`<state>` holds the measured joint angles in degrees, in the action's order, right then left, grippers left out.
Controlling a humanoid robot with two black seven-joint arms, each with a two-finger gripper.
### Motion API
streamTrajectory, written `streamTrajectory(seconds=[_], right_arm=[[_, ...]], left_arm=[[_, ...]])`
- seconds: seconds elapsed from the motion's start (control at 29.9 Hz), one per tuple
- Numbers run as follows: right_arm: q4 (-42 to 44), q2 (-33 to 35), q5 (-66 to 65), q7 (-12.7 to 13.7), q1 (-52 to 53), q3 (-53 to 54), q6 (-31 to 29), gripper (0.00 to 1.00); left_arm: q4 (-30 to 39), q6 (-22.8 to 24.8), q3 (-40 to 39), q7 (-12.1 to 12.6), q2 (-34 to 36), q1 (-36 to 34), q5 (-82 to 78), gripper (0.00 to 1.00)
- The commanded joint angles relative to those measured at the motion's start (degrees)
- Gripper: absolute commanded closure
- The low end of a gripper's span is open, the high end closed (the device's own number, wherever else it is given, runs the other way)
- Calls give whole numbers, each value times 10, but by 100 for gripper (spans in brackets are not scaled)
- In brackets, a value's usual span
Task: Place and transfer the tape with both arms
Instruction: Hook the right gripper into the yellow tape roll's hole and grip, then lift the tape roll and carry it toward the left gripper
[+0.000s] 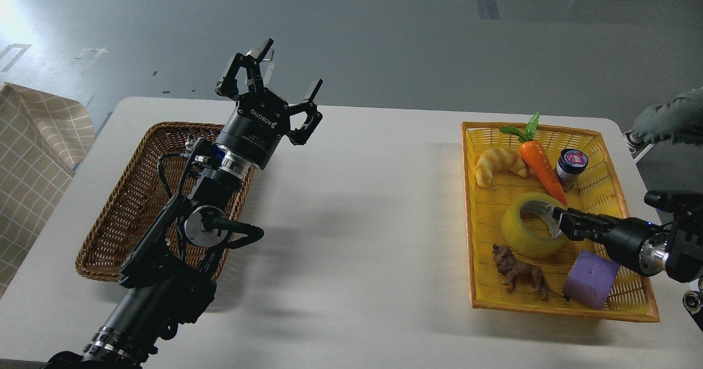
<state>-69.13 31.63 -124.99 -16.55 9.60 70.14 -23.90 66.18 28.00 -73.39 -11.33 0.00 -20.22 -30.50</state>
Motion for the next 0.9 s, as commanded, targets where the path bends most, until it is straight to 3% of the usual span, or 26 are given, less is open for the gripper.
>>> streamTrajectory(seconds=[0.0, 0.3, 0.5, 0.6, 0.87], right_arm=[[-2, -1, 0, 0, -2, 0, 1, 76], [-2, 0, 0, -2, 5, 1, 1, 83], [-6, 3, 0, -23, 7, 2, -2, 83], [-14, 33, 0, -35, 8, 3, -4, 83], [-87, 85, 0, -36, 52, 22, -41, 83]], left_arm=[[0, 0, 0, 0, 0, -1, 0, 2], [0, 0, -2, 0, 0, 0, 0, 2], [0, 0, -3, 0, 0, 1, 0, 2], [0, 0, -3, 0, 0, 1, 0, 2], [0, 0, -2, 0, 0, 1, 0, 2]])
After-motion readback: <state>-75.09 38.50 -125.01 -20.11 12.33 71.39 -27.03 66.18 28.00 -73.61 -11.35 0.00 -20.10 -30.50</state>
